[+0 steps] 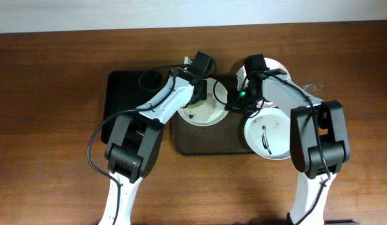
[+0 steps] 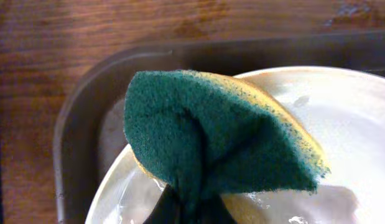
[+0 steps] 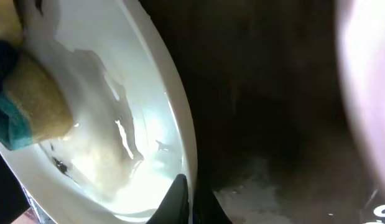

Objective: Clean dirty plates on tray and stack at the side
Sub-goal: 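Scrub the left white plate with the sponge while the right gripper holds it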

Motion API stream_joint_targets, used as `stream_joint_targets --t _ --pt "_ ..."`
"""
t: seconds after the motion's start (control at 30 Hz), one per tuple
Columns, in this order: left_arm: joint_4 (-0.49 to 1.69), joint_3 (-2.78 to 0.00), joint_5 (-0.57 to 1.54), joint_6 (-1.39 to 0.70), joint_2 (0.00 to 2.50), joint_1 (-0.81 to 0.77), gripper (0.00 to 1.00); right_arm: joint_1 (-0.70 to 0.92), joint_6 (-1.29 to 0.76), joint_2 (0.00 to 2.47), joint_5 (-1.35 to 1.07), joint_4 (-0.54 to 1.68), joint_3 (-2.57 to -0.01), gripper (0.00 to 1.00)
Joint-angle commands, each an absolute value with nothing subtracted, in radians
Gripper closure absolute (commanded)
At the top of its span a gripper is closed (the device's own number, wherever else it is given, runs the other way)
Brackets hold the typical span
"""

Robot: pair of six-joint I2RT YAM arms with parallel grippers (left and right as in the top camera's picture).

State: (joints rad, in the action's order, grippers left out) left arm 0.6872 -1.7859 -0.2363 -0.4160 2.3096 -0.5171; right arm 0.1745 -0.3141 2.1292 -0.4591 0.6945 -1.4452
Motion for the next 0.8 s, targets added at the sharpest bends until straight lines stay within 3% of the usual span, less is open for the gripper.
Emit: stream_joint_targets --t 0.0,0.07,0.1,0.27,0.33,0.43,0.47,0.57,0.7,0.77 --pt "0.787 -1.779 0.060 -0.179 2.337 -0.480 1.00 0.170 -0.285 2.150 -0.438 0.719 -1.423 0.96" --pt "0.904 -1.779 0.461 0.037 2.337 -0.480 1.00 0.170 -0.285 2.150 -0.438 0.721 -1.423 0.96" --pt "0.944 -1.779 0.538 0.066 2.337 -0.480 1.00 0.170 -0.286 2.150 -0.438 0.720 -1.423 0.96" --pt "0.883 -1.783 0.572 0.069 2.337 -0.479 1.00 0.170 -0.286 2.150 -0.442 0.721 -1.423 0.96" --pt "0.778 -1.784 0.487 -0.010 2.337 -0.479 1.00 0.170 -0.286 2.150 -0.446 0.721 -1.423 0.96" --pt "0.670 -1.784 -0.018 -0.330 2.337 -0.479 1.00 0.170 -0.285 2.150 -0.445 0.722 -1.423 0.96" --pt "0.666 -1.783 -0.173 -0.415 2.337 -0.479 1.00 0.170 -0.285 2.150 -0.445 0.722 -1.423 0.96" --pt "0.733 -1.783 -0.371 -0.558 2.337 -0.480 1.00 0.170 -0.285 2.150 -0.445 0.722 -1.423 0.96" --pt "0.903 -1.783 -0.222 -0.479 2.337 -0.480 1.00 0.170 -0.285 2.150 -0.445 0.722 -1.423 0.96" --pt "0.994 -1.784 0.025 -0.294 2.337 -0.480 1.00 0.170 -0.285 2.150 -0.445 0.722 -1.423 0.96"
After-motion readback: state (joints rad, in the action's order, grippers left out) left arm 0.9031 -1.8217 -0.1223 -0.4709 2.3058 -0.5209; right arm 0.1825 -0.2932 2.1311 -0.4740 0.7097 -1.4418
